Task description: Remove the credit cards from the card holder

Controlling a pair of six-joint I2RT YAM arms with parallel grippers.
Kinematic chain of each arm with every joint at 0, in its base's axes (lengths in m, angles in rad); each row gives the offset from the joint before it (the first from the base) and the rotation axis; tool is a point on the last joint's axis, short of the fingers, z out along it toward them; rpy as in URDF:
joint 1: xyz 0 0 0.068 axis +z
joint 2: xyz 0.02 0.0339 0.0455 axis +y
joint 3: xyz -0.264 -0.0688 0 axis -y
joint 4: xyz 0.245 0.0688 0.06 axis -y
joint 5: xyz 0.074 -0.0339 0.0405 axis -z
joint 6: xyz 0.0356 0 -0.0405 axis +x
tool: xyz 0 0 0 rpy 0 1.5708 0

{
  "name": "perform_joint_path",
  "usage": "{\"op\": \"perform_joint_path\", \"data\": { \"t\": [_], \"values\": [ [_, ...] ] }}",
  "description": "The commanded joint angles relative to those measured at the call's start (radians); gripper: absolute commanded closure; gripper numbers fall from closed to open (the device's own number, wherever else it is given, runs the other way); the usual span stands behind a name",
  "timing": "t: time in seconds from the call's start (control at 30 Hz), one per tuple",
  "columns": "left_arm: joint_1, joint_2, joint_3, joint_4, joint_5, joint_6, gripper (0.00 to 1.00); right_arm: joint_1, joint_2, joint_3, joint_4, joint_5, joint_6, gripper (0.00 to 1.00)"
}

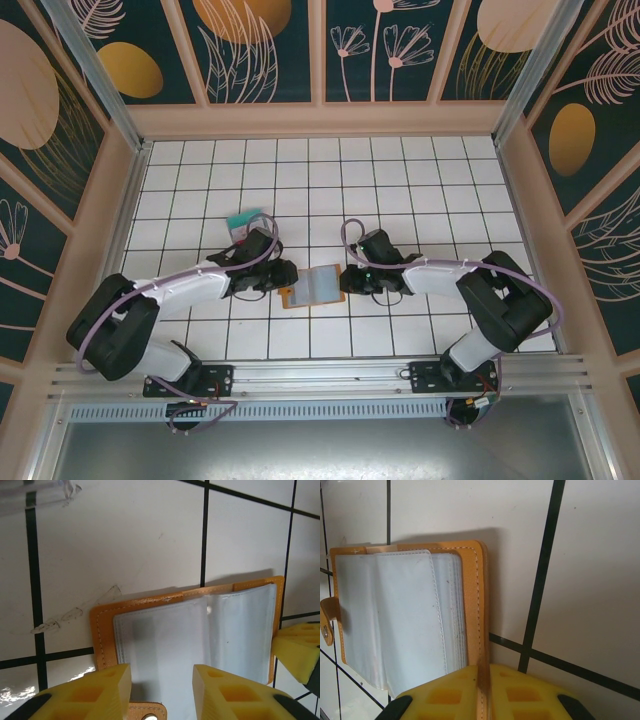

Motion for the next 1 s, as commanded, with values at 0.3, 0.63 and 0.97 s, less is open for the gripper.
{"op": "perform_joint_path", "data": {
  "t": [0.3,0.63,0.97],
  "values": [
    [-0.021,0.078,0.032,-0.008,0.019,0.016,0.61,0.013,0.021,0.012,-0.004,0.003,0.01,0.87],
    [-0.039,0.101,0.028,0.111,0.127,-0.005,0.52,0.013,0.031,0.018,-0.002,0.0,0.01,0.87],
    [-0.042,0.095,0.067,0.057,0.09,0.018,0.5,0.014,0.036,0.021,0.0,-0.002,0.01,0.86]
  ]
}}
